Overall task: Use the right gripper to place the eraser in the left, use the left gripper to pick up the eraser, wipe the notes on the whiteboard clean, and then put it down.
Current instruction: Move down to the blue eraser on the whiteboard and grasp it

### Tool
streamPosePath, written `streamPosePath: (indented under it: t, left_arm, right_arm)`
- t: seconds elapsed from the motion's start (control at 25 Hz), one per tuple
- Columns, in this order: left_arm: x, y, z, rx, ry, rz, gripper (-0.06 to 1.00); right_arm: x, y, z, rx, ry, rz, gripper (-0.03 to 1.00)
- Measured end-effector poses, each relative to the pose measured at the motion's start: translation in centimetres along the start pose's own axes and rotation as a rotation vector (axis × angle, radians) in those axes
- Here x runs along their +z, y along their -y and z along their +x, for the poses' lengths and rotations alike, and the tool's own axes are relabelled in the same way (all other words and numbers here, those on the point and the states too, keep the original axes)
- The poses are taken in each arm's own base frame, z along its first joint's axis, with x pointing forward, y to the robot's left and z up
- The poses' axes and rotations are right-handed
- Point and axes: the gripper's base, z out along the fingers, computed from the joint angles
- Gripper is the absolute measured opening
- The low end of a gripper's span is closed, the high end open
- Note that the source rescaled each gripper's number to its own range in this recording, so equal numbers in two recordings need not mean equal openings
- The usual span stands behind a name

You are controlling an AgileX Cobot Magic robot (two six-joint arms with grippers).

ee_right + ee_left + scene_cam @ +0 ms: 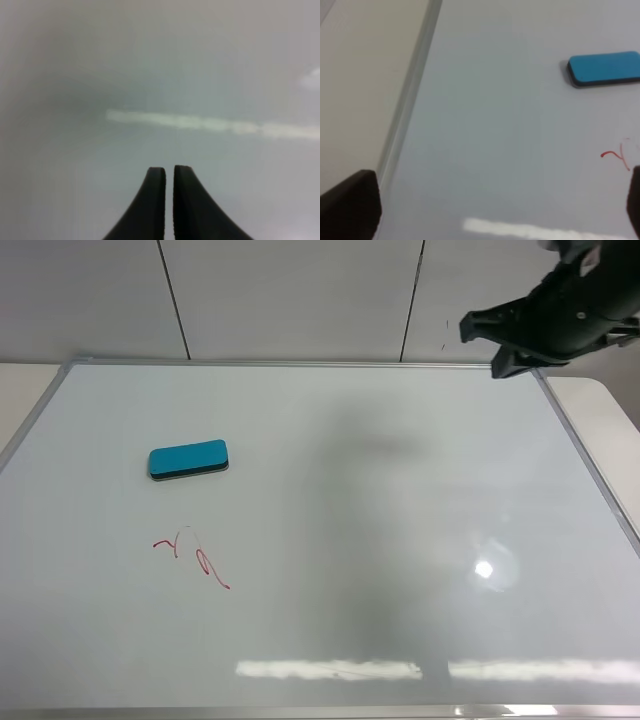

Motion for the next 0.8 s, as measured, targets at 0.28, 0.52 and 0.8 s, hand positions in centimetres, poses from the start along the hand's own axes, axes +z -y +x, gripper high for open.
streamPosePath:
  t: [0.28,0.52,0.8]
  left_arm:
    - [0.0,0.0,0.0,0.0,0.0,0.0,1.0]
    - [0.0,0.0,0.0,0.0,0.0,0.0,1.0]
    - [0.0,0.0,0.0,0.0,0.0,0.0,1.0]
  right_arm:
    - [-4.8,5.6,3.9,0.127,0.128,0.119,0.01]
    - [-11.4,8.3,7.4,0.221,0.305,0.251,0.02]
    - [-18.8,7.1,12.0,0.125,0.513,0.353,0.75]
